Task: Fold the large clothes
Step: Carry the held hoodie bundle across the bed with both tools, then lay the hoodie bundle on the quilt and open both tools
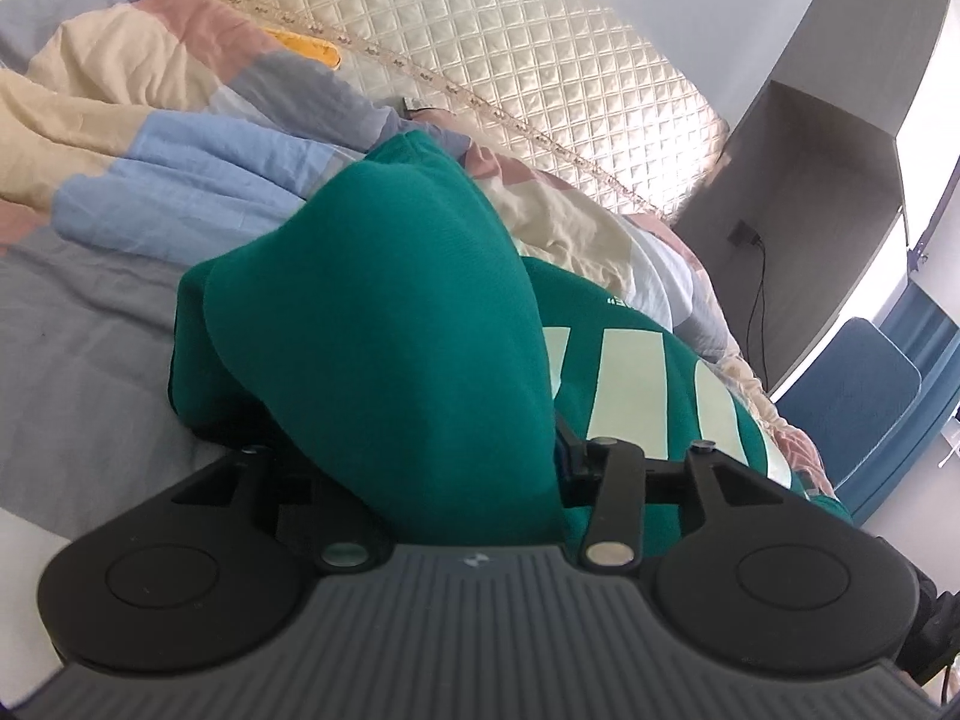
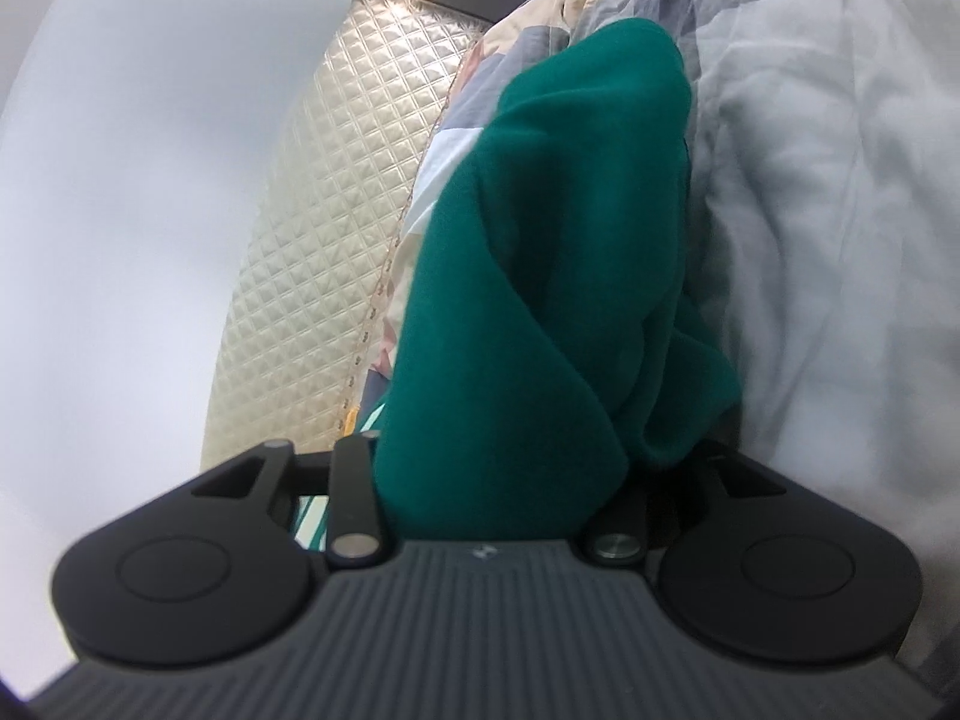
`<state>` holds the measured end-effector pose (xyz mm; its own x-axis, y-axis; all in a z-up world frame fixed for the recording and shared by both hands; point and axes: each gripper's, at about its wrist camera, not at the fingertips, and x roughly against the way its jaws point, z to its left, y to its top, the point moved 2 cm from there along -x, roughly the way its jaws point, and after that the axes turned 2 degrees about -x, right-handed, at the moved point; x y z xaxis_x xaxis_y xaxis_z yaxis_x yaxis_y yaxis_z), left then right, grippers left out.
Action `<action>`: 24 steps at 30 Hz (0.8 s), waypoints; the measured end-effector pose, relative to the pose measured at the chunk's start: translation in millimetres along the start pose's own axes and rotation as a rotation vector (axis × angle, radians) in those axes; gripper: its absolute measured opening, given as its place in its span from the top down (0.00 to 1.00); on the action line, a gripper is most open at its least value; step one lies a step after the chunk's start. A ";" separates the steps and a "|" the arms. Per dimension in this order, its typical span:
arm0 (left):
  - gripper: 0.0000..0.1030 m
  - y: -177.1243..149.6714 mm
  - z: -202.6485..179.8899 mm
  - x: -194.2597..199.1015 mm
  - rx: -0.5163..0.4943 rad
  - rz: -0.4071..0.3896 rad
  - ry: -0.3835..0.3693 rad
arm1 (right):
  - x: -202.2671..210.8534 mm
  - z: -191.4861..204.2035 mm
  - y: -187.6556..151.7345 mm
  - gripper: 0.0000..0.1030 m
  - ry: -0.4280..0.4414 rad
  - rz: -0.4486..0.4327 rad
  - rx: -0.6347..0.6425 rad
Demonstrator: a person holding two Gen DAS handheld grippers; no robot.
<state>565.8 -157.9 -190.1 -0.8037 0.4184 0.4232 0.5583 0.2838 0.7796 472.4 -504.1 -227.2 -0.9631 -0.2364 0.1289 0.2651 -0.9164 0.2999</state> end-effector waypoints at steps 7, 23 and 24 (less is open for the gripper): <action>0.34 0.5 -1.9 29.6 0.051 0.059 0.031 | 29.0 9.0 -3.9 0.43 -0.121 -0.021 -0.062; 0.33 87.4 -112.0 245.2 -0.115 -0.072 0.022 | 161.9 202.7 -0.2 0.42 0.009 -0.083 0.180; 0.33 91.1 -118.9 260.3 -0.128 -0.080 0.026 | 171.3 217.8 -2.6 0.42 0.028 -0.083 0.206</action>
<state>383.0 -125.7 46.0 -0.8505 0.3762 0.3676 0.4627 0.2027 0.8630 317.0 -471.9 0.0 -0.9822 -0.1740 0.0702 0.1857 -0.8487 0.4952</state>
